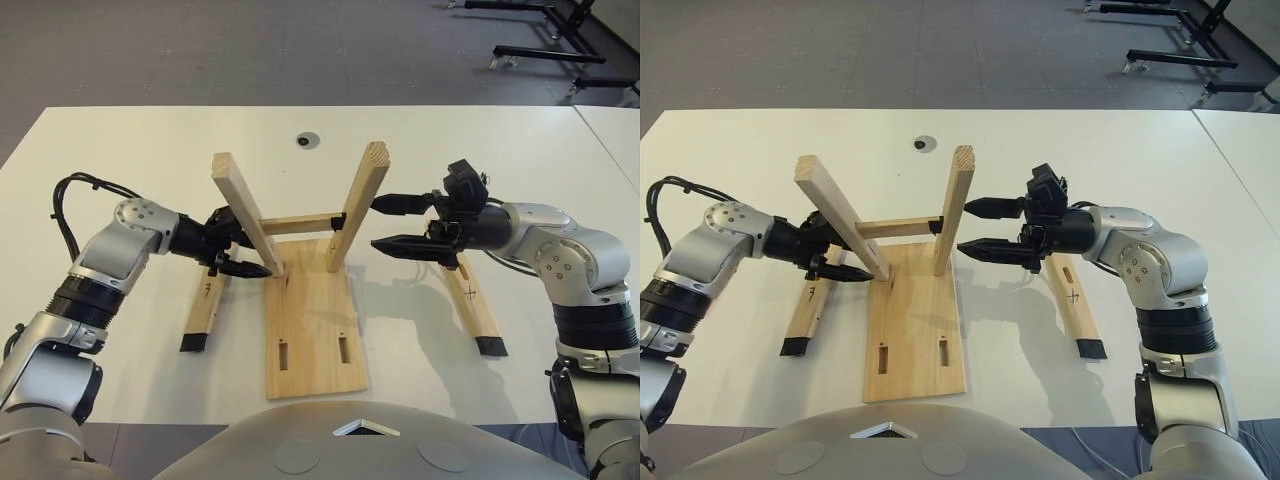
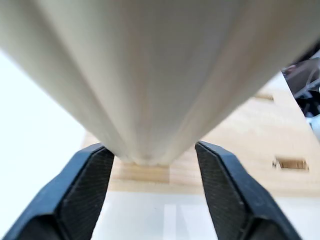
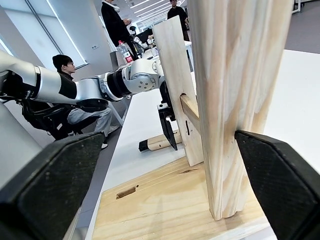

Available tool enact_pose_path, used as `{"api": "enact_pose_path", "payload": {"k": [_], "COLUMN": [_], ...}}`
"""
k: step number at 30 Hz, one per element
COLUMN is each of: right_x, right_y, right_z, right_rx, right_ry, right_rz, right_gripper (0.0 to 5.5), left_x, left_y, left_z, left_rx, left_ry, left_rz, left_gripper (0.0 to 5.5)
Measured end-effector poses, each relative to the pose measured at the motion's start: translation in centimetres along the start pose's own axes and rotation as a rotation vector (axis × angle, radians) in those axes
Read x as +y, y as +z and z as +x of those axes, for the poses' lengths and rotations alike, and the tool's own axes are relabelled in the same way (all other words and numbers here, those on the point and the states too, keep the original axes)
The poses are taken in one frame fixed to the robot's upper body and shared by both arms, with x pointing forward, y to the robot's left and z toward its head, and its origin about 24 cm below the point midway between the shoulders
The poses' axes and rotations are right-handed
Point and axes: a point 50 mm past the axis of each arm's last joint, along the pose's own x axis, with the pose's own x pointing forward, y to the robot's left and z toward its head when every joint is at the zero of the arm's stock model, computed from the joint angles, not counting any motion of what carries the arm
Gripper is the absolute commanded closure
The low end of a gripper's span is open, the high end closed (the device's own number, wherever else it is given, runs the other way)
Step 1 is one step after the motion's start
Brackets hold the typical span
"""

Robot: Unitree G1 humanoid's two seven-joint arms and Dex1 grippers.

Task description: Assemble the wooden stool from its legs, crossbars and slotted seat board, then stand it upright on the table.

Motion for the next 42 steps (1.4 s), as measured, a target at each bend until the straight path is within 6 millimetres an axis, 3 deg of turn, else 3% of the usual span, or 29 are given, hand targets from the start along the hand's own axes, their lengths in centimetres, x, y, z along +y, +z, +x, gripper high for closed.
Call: {"api": "enact_pose_path", "payload": {"k": [2,11,16,20,24,27,29,32,35,37,42], "right_x": [0.0,0.7,0.6,0.5,1.1,2.0,2.4,2.7,2.3,2.3,2.7], "right_y": [0.1,-0.2,0.9,1.2,4.3,7.8,9.9,10.8,11.0,11.3,12.6], "right_z": [-0.1,-1.7,-3.0,-3.0,-4.4,-4.2,-3.2,-0.9,0.9,1.2,2.0], "right_rx": [0.001,0.028,0.001,-0.004,-0.183,-0.340,-0.385,-0.396,-0.418,-0.450,-0.509], "right_ry": [-0.002,-0.010,-0.060,-0.072,-0.090,-0.074,-0.074,-0.038,-0.044,-0.053,-0.048], "right_rz": [-0.007,-0.035,-0.071,-0.082,-0.139,-0.236,-0.306,-0.351,-0.358,-0.370,-0.407], "right_gripper": [0.71,0.71,0.71,0.71,0.71,0.71,0.71,0.71,0.71,0.71,0.71], "left_x": [0.3,0.1,-1.1,-1.5,-2.0,-3.0,-3.9,-3.2,-2.1,-1.6,-0.8], "left_y": [0.2,2.7,-0.1,-0.5,0.9,3.5,5.9,9.2,13.8,15.3,17.6], "left_z": [0.0,-1.3,-1.4,-1.3,-4.6,-10.3,-12.5,-11.8,-9.3,-8.5,-8.9], "left_rx": [-0.014,-0.145,-0.123,-0.143,-0.299,-0.507,-0.656,-0.869,-1.000,-1.026,-1.079], "left_ry": [0.042,0.108,0.104,0.138,0.297,0.568,0.703,0.795,0.742,0.735,0.759], "left_rz": [0.014,0.093,0.001,-0.008,0.037,0.135,0.219,0.244,0.268,0.258,0.221], "left_gripper": [1.73,1.73,1.73,1.73,1.73,1.73,1.73,1.73,1.73,1.73,1.73]}}
